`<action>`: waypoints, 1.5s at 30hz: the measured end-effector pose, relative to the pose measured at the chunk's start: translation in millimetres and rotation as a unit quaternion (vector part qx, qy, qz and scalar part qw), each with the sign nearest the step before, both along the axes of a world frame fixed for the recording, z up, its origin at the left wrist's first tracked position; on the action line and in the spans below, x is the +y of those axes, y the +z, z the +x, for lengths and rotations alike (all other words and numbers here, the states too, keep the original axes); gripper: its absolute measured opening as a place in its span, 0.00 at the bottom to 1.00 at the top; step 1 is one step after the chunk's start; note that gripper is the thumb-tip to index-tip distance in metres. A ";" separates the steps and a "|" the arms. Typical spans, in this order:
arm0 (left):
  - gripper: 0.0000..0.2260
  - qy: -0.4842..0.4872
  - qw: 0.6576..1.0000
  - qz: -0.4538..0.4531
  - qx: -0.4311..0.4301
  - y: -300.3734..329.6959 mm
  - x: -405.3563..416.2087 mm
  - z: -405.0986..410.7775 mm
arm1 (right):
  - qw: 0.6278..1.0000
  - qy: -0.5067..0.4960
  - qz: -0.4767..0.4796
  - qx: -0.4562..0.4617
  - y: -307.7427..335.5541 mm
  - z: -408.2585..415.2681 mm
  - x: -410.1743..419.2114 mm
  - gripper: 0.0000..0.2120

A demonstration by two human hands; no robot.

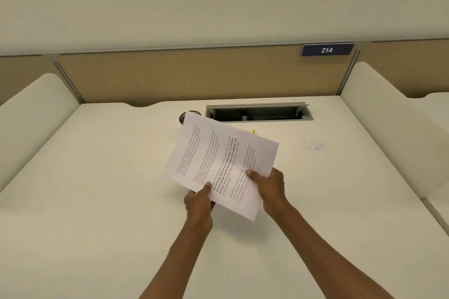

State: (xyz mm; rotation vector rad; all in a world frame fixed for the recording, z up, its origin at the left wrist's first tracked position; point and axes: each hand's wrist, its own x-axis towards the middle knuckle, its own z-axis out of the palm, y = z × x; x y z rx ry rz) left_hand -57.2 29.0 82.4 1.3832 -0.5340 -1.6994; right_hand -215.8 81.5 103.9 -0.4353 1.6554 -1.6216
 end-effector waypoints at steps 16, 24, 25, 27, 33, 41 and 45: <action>0.16 -0.269 0.923 -0.210 -0.178 50.0 -60.7 71.9 | 0.981 0.183 -0.021 0.054 13.8 -61.8 18.5 0.15; 0.09 -0.068 0.935 -0.268 -0.224 30.9 -26.6 33.0 | 0.990 0.029 -0.039 0.135 18.0 -42.0 2.2 0.08; 0.09 -0.063 0.934 -0.270 -0.228 29.7 -26.2 32.2 | 0.991 0.029 -0.043 0.127 17.3 -42.1 1.7 0.07; 0.09 -0.060 0.931 -0.270 -0.236 23.8 -25.9 33.9 | 0.993 0.028 -0.039 0.105 11.7 -43.4 2.8 0.08; 0.12 -0.095 0.932 -0.236 -0.258 -13.0 -14.4 46.1 | 0.994 0.075 0.028 0.069 -30.3 -45.8 15.3 0.14; 0.12 -0.116 0.920 -0.250 -0.278 -17.1 -25.3 47.6 | 0.993 0.079 0.034 0.083 -33.6 -52.0 10.9 0.15; 0.11 -0.108 0.922 -0.246 -0.278 -20.8 -23.1 44.5 | 0.993 0.077 0.040 0.084 -39.5 -52.1 10.4 0.16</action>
